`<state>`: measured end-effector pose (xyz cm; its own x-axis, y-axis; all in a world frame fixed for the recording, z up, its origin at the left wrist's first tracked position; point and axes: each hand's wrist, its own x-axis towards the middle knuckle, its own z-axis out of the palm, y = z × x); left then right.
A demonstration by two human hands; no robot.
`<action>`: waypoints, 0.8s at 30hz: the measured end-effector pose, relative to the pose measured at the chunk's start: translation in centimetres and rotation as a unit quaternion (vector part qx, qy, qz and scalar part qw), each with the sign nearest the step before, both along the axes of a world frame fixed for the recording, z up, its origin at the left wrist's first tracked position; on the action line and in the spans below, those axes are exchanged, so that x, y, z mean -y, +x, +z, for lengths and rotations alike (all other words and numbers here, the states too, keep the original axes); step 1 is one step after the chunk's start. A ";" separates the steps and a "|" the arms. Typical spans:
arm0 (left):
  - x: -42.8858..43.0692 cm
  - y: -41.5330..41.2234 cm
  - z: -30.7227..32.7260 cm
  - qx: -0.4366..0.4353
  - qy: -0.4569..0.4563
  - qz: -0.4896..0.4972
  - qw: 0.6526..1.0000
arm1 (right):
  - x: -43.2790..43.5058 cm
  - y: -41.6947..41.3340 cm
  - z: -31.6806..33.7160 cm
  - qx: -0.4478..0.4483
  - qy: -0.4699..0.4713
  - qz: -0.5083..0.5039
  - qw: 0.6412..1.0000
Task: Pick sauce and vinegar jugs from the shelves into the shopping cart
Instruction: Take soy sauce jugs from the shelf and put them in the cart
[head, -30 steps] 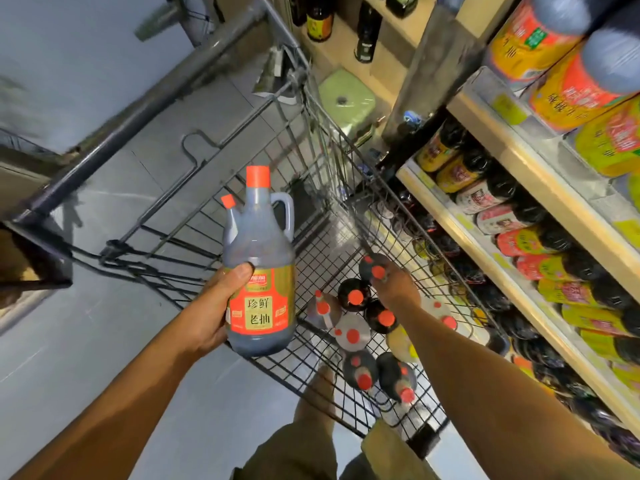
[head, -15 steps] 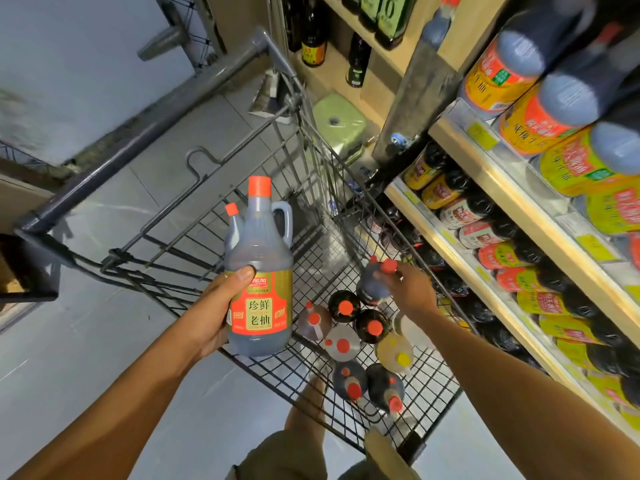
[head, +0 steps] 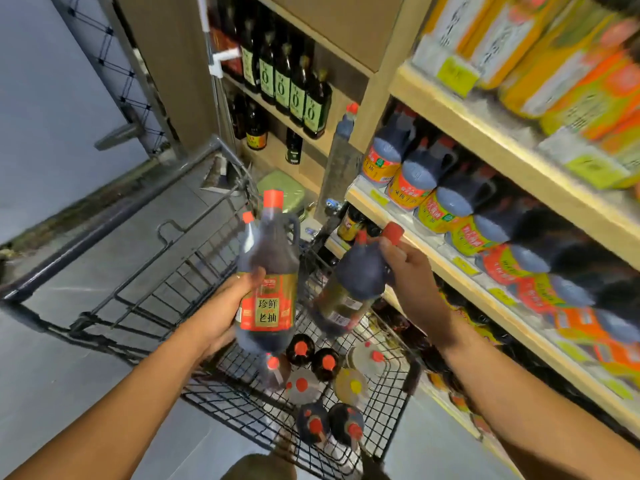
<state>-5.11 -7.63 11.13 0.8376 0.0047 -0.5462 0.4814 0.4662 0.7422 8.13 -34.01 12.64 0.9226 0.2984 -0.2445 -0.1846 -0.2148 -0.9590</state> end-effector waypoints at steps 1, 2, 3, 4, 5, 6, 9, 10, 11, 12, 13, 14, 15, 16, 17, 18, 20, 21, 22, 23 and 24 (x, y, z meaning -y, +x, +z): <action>0.5 0.5 0.7 0.012 -0.001 -0.008 1.000 | 0.1 0.1 1.2 -0.001 0.022 -0.017 1.000; 1.1 0.9 1.5 0.022 0.001 -0.014 1.000 | 0.2 0.2 2.4 0.000 0.041 -0.034 0.999; 1.7 1.3 2.2 0.031 0.002 -0.023 0.999 | 0.4 0.3 3.5 -0.002 0.065 -0.049 0.997; 2.3 1.7 2.9 0.040 0.001 -0.034 0.999 | 0.8 0.4 4.4 -0.003 0.089 -0.064 0.994; 2.9 2.1 3.4 0.047 -0.002 -0.046 0.998 | 1.3 0.4 5.3 -0.004 0.107 -0.077 0.991; 3.6 2.6 3.9 0.048 -0.005 -0.059 0.997 | 1.8 0.4 5.9 -0.007 0.119 -0.090 0.989; 5.5 4.0 4.5 0.050 -0.014 -0.099 0.994 | 3.2 0.2 8.0 -0.019 0.129 -0.116 0.985; 6.3 4.4 4.7 0.062 -0.015 -0.115 0.991 | 3.7 0.1 8.6 -0.025 0.133 -0.132 0.982; 7.0 4.7 4.7 0.075 -0.015 -0.128 0.989 | 4.2 -0.1 9.2 -0.028 0.135 -0.153 0.979; 7.7 4.9 4.8 0.084 -0.017 -0.134 0.987 | 4.7 -0.3 9.6 -0.031 0.134 -0.175 0.975; 8.5 5.0 5.0 0.092 -0.019 -0.142 0.985 | 5.4 -0.6 10.0 -0.028 0.125 -0.197 0.972; 9.3 5.0 5.2 0.096 -0.022 -0.153 0.983 | 6.2 -0.9 10.3 -0.021 0.113 -0.214 0.970; 10.1 5.1 5.5 0.099 -0.026 -0.167 0.981 | 6.9 -1.2 10.5 -0.010 0.105 -0.231 0.967; 11.1 5.1 5.7 0.098 -0.031 -0.180 0.978 | 7.9 -1.6 10.8 0.002 0.100 -0.247 0.964; 12.0 5.1 5.9 0.094 -0.038 -0.189 0.977 | 8.8 -2.0 11.2 0.010 0.096 -0.260 0.961; 13.1 5.1 6.2 0.090 -0.043 -0.197 0.975 | 9.8 -2.4 11.5 0.016 0.095 -0.272 0.957; 15.4 4.8 6.7 0.084 -0.046 -0.218 0.971 | 11.9 -3.7 12.1 0.024 0.098 -0.290 0.952; 16.6 4.6 6.9 0.086 -0.045 -0.227 0.969 | 13.0 -4.4 12.4 0.030 0.105 -0.297 0.948; 17.8 4.3 7.3 0.090 -0.045 -0.234 0.967 | 14.3 -5.2 12.5 0.035 0.114 -0.306 0.944; 19.1 3.9 7.6 0.093 -0.044 -0.242 0.965 | 15.7 -6.1 12.6 0.039 0.120 -0.316 0.940; 20.4 3.5 8.0 0.097 -0.042 -0.252 0.962 | 17.0 -6.9 12.8 0.042 0.123 -0.327 0.936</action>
<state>-1.59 -28.08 19.15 0.8076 -0.4665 -0.3607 0.5188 0.2712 0.8108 1.19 -50.99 25.42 0.9406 -0.2991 -0.1607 -0.1212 0.1463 -0.9818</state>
